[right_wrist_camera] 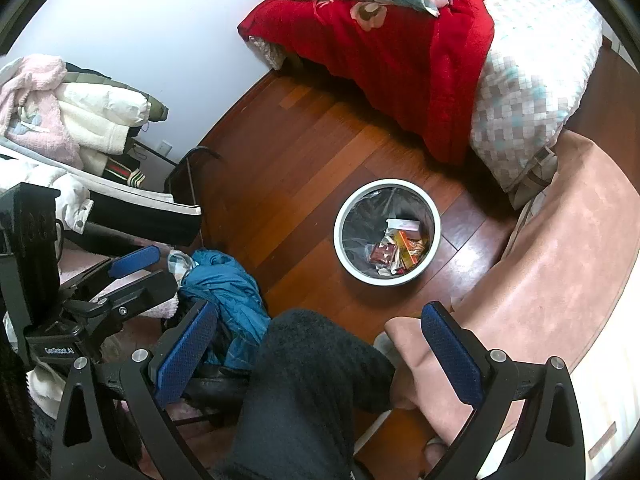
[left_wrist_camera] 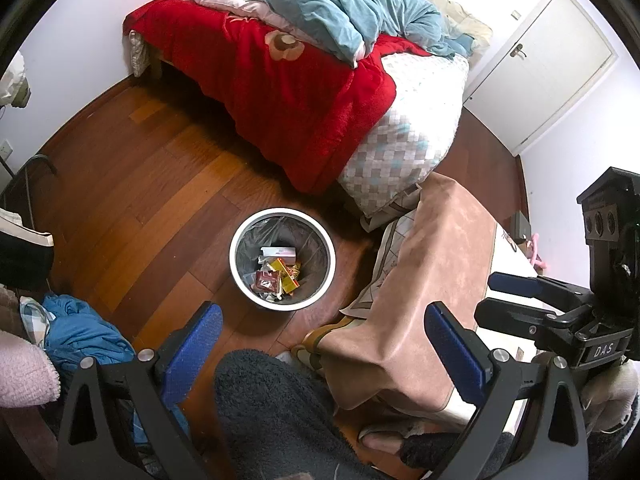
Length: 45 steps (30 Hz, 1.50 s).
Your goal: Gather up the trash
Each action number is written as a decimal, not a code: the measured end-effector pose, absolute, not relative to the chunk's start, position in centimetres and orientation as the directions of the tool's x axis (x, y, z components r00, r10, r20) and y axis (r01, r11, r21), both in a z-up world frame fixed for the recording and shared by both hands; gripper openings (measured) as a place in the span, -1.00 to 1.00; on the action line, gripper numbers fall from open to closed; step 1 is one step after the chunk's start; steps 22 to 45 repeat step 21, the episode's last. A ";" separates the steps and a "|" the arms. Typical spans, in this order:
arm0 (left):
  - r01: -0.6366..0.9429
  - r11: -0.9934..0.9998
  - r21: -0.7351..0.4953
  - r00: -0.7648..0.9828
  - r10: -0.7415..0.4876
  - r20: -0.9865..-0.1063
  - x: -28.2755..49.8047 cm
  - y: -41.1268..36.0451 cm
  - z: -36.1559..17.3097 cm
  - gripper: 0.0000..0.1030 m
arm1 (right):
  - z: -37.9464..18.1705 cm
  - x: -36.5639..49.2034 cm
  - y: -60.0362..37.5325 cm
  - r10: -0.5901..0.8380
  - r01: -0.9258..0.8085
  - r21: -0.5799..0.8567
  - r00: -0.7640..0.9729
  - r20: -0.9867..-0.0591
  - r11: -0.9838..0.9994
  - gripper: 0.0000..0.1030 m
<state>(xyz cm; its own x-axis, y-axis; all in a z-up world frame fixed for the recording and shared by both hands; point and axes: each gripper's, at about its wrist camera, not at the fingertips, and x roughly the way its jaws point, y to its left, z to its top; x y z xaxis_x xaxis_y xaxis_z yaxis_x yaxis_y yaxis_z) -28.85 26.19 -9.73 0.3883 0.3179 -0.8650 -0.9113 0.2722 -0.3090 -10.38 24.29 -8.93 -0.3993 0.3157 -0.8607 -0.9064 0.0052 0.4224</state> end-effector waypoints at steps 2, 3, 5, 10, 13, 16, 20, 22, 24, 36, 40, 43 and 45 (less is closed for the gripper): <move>-0.911 0.271 -0.310 0.389 0.318 -0.865 -28.9 26.2 -9.7 1.00 | -8.9 -10.4 24.3 0.317 -0.908 0.420 -0.397 -0.861 0.004 1.00; -0.911 0.273 -0.309 0.389 0.317 -0.865 -28.8 26.3 -9.7 1.00 | -8.9 -10.4 24.3 0.318 -0.908 0.419 -0.396 -0.861 0.005 1.00; -0.911 0.271 -0.311 0.389 0.317 -0.865 -28.9 26.3 -9.7 1.00 | -9.0 -10.4 24.5 0.318 -0.907 0.422 -0.398 -0.861 0.007 1.00; -0.910 0.273 -0.311 0.390 0.316 -0.865 -28.9 26.3 -9.7 1.00 | -8.9 -10.4 24.5 0.317 -0.907 0.420 -0.397 -0.861 0.005 1.00; -0.911 0.273 -0.310 0.389 0.317 -0.865 -28.9 26.2 -9.7 1.00 | -8.9 -10.4 24.6 0.316 -0.907 0.420 -0.397 -0.862 0.006 1.00; -0.910 0.270 -0.316 0.394 0.317 -0.863 -28.9 26.1 -9.7 1.00 | -8.9 -10.5 24.6 0.318 -0.907 0.420 -0.397 -0.861 0.005 1.00; -0.907 0.265 -0.327 0.403 0.323 -0.856 -28.7 25.8 -9.4 1.00 | -8.9 -10.6 24.6 0.316 -0.907 0.422 -0.399 -0.861 0.003 1.00; -0.907 0.266 -0.328 0.404 0.322 -0.856 -28.5 25.8 -9.3 1.00 | -9.0 -10.6 24.6 0.315 -0.907 0.422 -0.400 -0.861 0.002 1.00; -0.907 0.266 -0.328 0.404 0.322 -0.856 -28.5 25.8 -9.3 1.00 | -9.0 -10.6 24.6 0.315 -0.907 0.422 -0.400 -0.861 0.002 1.00; -0.907 0.266 -0.328 0.404 0.322 -0.856 -28.5 25.8 -9.3 1.00 | -9.0 -10.6 24.6 0.315 -0.907 0.422 -0.400 -0.861 0.002 1.00; -0.907 0.266 -0.328 0.404 0.322 -0.856 -28.5 25.8 -9.3 1.00 | -9.0 -10.6 24.6 0.315 -0.907 0.422 -0.400 -0.861 0.002 1.00; -0.907 0.266 -0.328 0.404 0.322 -0.856 -28.5 25.8 -9.3 1.00 | -9.0 -10.6 24.6 0.315 -0.907 0.422 -0.400 -0.861 0.002 1.00; -0.907 0.266 -0.328 0.404 0.322 -0.856 -28.5 25.8 -9.3 1.00 | -9.0 -10.6 24.6 0.315 -0.907 0.422 -0.400 -0.861 0.002 1.00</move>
